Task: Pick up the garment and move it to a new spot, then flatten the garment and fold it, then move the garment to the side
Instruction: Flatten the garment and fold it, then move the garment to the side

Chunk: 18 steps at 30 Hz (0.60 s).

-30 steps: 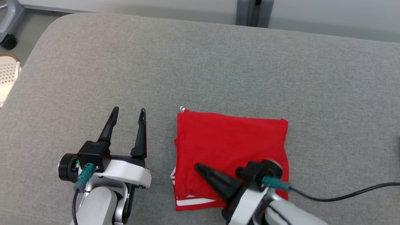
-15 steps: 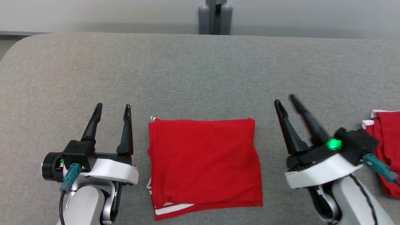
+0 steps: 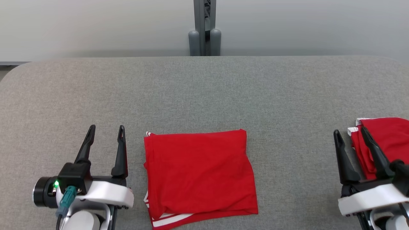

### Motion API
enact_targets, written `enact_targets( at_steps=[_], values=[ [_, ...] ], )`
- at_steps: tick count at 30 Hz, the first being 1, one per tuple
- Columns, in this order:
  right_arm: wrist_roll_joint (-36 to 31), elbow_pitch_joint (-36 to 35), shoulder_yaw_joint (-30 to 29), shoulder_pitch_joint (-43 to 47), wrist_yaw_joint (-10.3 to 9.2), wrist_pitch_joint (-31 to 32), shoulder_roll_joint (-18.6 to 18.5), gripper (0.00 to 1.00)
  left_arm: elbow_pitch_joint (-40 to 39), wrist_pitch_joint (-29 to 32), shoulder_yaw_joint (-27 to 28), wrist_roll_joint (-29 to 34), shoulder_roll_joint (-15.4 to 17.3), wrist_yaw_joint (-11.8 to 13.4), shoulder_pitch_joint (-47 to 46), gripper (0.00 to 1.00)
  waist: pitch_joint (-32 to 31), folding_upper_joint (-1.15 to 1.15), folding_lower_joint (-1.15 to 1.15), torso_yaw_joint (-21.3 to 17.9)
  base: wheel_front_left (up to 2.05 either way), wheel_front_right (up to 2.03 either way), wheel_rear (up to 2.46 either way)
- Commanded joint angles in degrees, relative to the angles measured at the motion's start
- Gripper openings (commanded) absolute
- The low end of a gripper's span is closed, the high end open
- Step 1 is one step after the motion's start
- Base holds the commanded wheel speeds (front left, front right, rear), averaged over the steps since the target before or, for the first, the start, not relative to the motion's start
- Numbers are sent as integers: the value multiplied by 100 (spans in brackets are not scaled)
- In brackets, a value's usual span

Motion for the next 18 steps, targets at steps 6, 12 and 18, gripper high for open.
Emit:
enact_targets(
  at_steps=[6,12,18],
  values=[
    [-135,-213,-304,411,1,222,49,100,-206,133,-10,40,120,128,325,100,-113,0,0,-45,0,0,0],
    [-211,-398,-473,604,1,345,114,100,-365,272,-50,52,182,182,475,100,-136,0,0,-56,0,0,0],
    [-231,-476,-480,566,1,399,148,100,-422,338,-77,35,199,208,505,100,-156,0,0,-71,0,0,0]
  ],
)
